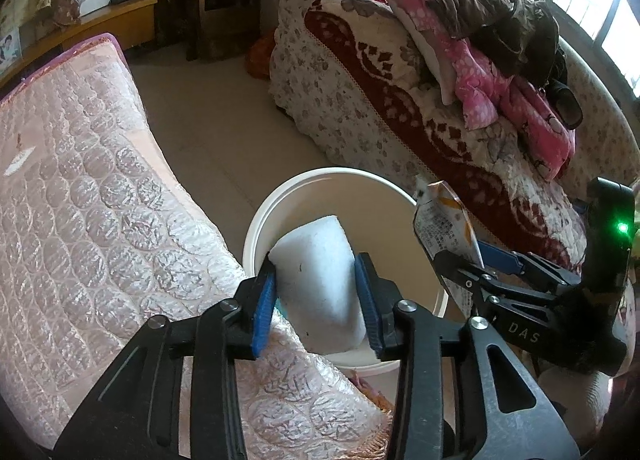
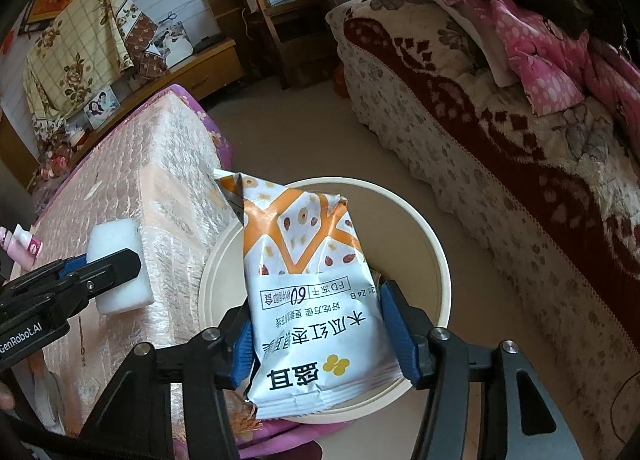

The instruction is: Collect trash

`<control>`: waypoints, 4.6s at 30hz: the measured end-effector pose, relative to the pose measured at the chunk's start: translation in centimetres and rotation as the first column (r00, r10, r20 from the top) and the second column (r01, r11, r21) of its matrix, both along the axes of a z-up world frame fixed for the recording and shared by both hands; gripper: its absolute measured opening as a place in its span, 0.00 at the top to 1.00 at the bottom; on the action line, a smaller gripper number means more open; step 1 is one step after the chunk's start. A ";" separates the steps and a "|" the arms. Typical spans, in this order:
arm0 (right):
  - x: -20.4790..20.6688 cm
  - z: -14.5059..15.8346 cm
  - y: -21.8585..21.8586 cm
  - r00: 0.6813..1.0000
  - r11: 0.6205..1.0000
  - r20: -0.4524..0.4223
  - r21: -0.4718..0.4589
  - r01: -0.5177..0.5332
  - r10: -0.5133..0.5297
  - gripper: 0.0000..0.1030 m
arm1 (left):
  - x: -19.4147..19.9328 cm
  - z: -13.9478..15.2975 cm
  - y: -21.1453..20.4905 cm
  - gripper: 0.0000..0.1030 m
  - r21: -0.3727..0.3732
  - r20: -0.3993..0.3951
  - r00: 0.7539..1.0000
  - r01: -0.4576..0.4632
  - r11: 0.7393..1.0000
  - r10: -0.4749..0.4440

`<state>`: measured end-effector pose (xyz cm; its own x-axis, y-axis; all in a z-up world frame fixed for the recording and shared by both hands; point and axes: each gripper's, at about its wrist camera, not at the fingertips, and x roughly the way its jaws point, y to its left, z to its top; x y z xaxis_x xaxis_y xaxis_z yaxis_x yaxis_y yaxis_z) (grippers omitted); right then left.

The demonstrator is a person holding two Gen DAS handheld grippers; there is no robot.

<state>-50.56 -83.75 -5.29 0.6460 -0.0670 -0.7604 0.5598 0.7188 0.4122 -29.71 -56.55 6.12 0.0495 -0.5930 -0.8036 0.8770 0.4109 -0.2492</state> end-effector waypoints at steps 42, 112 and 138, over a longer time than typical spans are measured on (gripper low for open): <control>-5.7 14.4 12.1 0.962 0.955 0.250 -0.242 0.169 -0.107 0.23 | -1.8 11.4 17.1 0.39 -0.307 0.339 0.904 -0.155 0.939 0.260; -7.6 18.6 14.9 0.937 0.897 0.311 -0.353 0.267 -0.157 0.19 | -2.2 11.4 20.6 0.39 -0.374 0.364 0.871 -0.189 0.908 0.331; -7.3 17.7 13.8 0.941 0.899 0.293 -0.346 0.268 -0.168 0.18 | -1.3 11.1 20.6 0.39 -0.352 0.355 0.882 -0.180 0.918 0.309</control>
